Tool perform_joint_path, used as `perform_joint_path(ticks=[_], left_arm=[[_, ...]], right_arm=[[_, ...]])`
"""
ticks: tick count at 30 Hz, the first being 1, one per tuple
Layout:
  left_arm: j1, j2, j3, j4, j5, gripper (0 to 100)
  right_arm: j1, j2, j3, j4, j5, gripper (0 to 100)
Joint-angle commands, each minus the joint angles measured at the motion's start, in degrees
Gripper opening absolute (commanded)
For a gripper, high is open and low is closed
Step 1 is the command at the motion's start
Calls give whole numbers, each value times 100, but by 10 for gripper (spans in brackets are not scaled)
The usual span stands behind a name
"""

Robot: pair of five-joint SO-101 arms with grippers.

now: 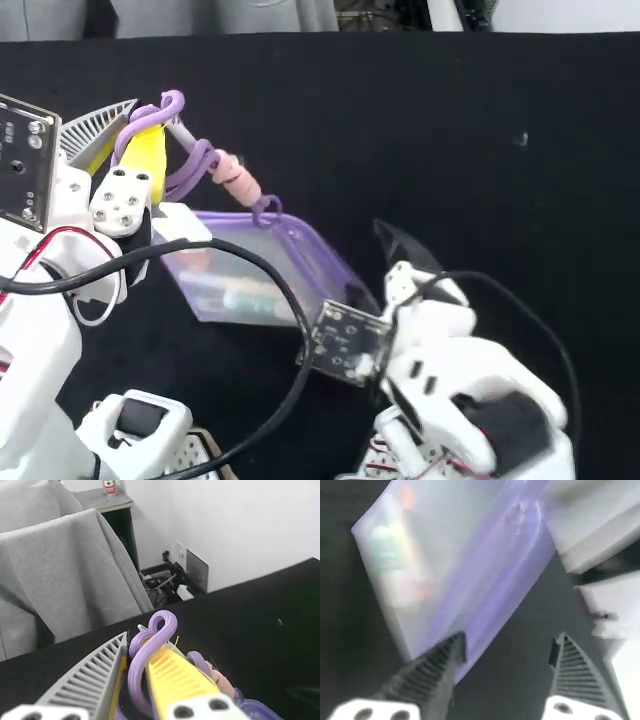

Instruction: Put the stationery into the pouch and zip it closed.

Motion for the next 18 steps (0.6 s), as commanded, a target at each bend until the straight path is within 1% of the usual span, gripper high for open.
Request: perform_joint_path(ticks=[1, 4, 7, 11, 13, 18], left_arm=[[-48, -44, -92, -185, 9, 29], [-48, -53, -92, -193, 9, 29], [-22, -141, -163, -193, 18, 29], [-13, -369, -198, -299, 26, 29], [-13, -431, -163, -448, 35, 29], [-13, -510, -207, -510, 53, 29]], right_arm=[[264, -22, -180, -141, 79, 292], [440, 31, -479, -79, 246, 292], [457, 31, -259, -79, 431, 292], [466, -22, -75, -132, 396, 292], [475, -22, -286, -132, 396, 292], [475, 22, -1130, -149, 290, 292]])
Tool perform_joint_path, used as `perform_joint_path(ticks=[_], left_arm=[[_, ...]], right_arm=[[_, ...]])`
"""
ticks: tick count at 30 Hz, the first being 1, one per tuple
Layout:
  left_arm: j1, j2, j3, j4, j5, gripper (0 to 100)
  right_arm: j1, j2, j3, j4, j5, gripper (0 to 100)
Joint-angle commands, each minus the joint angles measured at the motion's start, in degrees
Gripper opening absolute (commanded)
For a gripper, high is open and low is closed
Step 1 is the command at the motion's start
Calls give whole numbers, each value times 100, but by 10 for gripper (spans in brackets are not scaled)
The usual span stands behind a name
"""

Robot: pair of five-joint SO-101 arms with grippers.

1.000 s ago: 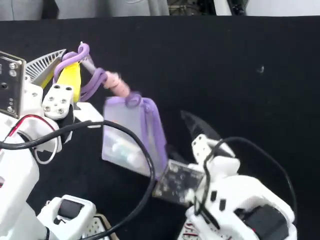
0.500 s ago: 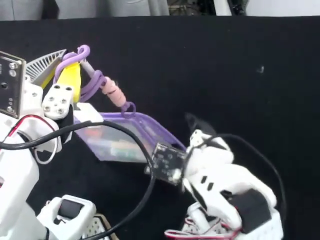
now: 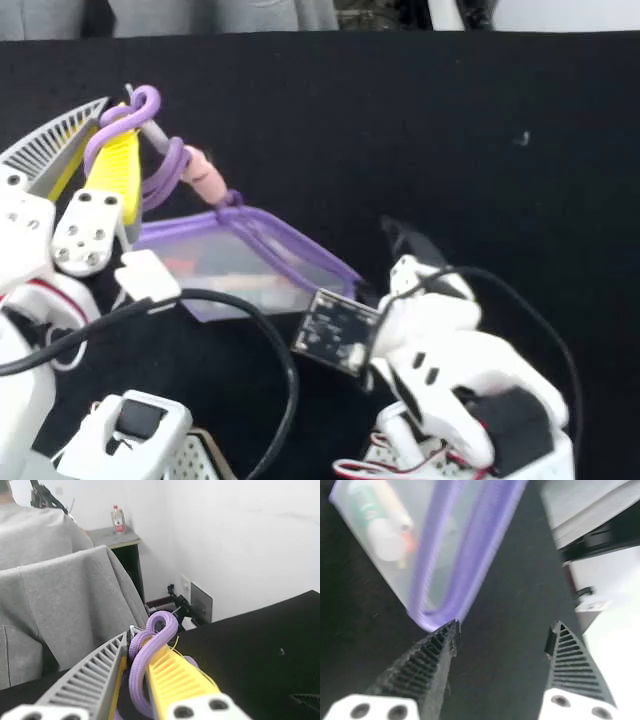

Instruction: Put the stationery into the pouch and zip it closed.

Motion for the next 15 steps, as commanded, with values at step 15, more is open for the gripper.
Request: perform_joint_path(ticks=[15], left_arm=[[-4, -35, -207, -141, 62, 29]], right_arm=[[273, 40, 998, -1697, -79, 188]])
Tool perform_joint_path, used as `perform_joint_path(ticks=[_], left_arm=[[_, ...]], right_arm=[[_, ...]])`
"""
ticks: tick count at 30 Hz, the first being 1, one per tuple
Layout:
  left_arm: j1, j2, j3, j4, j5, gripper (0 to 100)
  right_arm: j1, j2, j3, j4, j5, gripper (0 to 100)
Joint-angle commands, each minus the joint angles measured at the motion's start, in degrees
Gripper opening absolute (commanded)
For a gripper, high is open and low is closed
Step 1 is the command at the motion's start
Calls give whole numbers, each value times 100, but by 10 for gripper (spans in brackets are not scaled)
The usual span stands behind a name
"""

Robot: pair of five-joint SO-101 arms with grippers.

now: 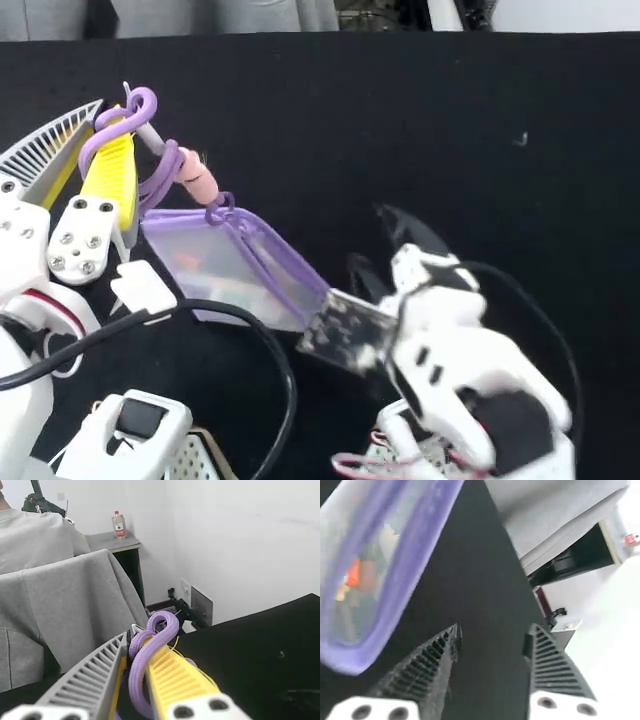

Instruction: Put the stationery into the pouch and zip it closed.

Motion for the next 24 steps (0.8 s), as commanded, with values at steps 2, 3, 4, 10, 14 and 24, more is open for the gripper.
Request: perform_joint_path(ticks=[2, 3, 4, 10, 14, 24], left_arm=[[-4, -9, -207, -123, 62, 29], [-4, -9, -207, -132, 62, 29], [-4, -9, -207, -141, 62, 29], [-4, 44, -154, -211, 299, 29], [-4, 35, -154, -316, 457, 29], [330, 9, -207, -369, 800, 29]], right_arm=[[255, 40, 804, -932, -79, 198], [264, 40, 927, -967, -79, 204], [229, 31, 998, -949, -88, 211], [-967, -13, 769, -571, -809, 231], [-1820, 40, 347, -607, -1327, 231], [-2840, 48, 295, -1451, -2277, 232]])
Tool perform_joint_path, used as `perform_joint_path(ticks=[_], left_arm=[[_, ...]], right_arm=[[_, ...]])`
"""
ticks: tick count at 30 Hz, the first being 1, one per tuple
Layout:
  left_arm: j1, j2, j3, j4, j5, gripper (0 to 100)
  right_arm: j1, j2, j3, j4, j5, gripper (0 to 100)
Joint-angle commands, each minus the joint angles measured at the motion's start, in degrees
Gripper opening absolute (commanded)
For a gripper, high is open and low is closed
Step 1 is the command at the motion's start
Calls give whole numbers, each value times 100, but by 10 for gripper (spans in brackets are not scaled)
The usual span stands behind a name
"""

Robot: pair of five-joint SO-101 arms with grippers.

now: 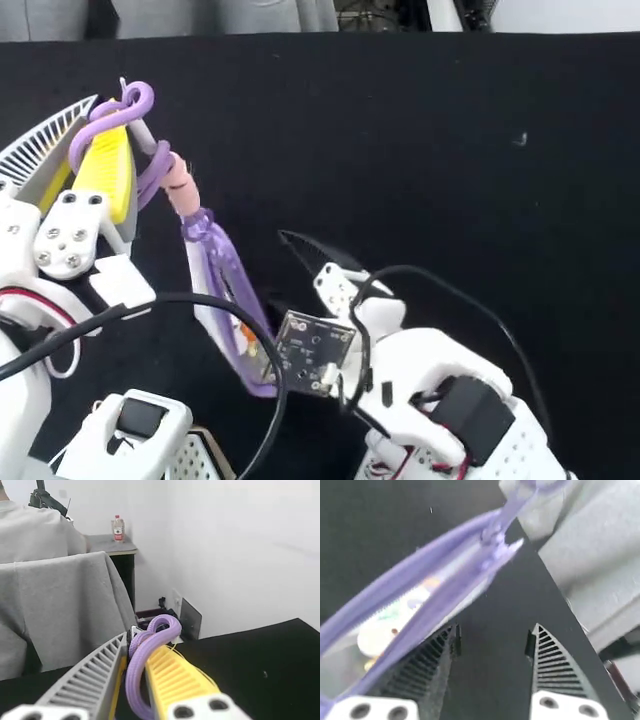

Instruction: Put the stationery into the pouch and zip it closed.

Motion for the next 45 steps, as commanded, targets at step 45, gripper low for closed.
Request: perform_joint_path(ticks=[45], left_arm=[[2651, 9, -927, 844, -545, 28]], right_arm=[[484, -75, -769, 1029, 53, 237]])
